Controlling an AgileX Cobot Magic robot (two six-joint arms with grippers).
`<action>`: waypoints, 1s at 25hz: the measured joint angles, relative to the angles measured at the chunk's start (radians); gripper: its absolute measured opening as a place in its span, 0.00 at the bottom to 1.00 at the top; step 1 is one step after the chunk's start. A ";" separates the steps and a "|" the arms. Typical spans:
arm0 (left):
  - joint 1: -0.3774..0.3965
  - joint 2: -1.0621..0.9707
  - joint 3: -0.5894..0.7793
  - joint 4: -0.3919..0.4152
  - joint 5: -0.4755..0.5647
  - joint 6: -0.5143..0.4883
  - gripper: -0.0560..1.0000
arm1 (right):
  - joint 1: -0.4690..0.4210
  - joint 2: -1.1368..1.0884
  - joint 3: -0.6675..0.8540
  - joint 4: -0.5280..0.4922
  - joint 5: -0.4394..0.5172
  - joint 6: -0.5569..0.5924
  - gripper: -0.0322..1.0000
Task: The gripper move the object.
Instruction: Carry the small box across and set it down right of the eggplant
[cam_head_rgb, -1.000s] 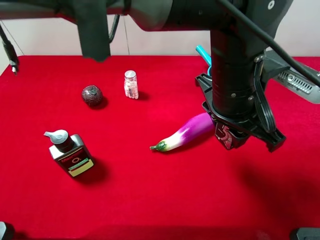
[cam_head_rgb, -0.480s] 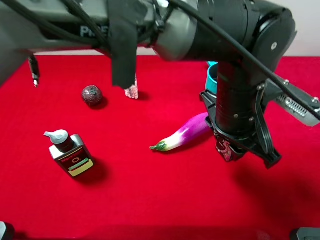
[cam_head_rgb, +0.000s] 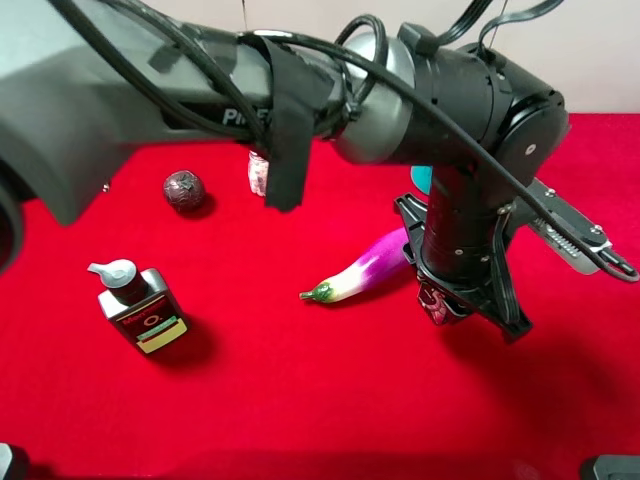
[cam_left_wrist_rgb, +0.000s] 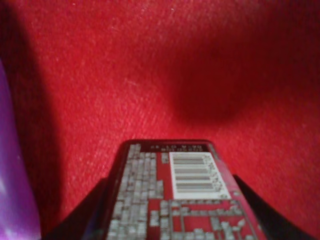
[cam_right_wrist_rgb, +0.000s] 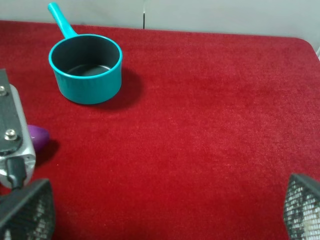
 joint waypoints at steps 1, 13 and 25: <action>0.000 0.004 0.000 0.006 -0.002 -0.006 0.47 | 0.000 0.000 0.000 0.000 0.000 0.000 0.70; 0.003 0.068 -0.002 0.056 -0.129 -0.080 0.47 | 0.000 0.000 0.000 0.000 0.000 0.000 0.70; 0.003 0.091 -0.011 0.063 -0.157 -0.101 0.47 | 0.000 0.000 0.000 0.000 -0.001 0.000 0.70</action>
